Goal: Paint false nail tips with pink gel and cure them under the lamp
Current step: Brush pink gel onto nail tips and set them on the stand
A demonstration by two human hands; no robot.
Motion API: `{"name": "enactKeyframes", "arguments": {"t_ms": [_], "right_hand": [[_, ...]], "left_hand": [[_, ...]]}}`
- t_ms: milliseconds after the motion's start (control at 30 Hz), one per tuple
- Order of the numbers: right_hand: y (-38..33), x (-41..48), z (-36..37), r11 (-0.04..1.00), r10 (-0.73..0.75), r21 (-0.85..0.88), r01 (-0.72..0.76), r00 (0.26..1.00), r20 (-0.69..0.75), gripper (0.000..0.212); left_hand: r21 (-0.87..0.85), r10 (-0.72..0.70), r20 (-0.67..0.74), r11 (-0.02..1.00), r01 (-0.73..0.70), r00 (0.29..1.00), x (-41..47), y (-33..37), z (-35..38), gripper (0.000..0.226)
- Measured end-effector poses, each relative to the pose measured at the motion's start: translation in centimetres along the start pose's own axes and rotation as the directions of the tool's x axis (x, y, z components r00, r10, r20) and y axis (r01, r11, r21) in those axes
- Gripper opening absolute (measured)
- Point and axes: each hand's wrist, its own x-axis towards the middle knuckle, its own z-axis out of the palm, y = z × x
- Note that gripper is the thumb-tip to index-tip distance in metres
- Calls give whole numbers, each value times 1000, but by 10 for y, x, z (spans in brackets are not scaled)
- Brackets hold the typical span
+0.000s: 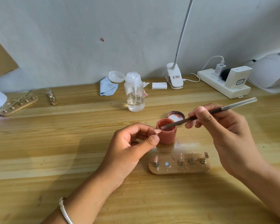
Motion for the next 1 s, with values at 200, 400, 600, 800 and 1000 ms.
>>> {"name": "enactKeyframes", "arguments": {"t_ms": [200,400,600,800,1000], "right_hand": [[1,-4,2,1000,7,-13,-6,997,76,18],[4,0,-1,998,56,-35,-58,997,-50,21],[1,-4,1,999,30,-22,-30,1000,9,18],[3,-3,0,995,78,-61,-78,997,-4,22],[1,1,-1,994,109,-23,-110,992,-65,24]], "left_hand": [[-17,4,1,1000,-4,1000,0,-1,0,10],[-39,14,0,999,-14,1000,-1,-1,1,5],[-32,7,-1,999,-7,1000,0,-2,0,12],[-32,1,11,999,-1,1000,0,-2,0,9],[-35,1,6,999,-1,1000,0,-1,0,10]]}}
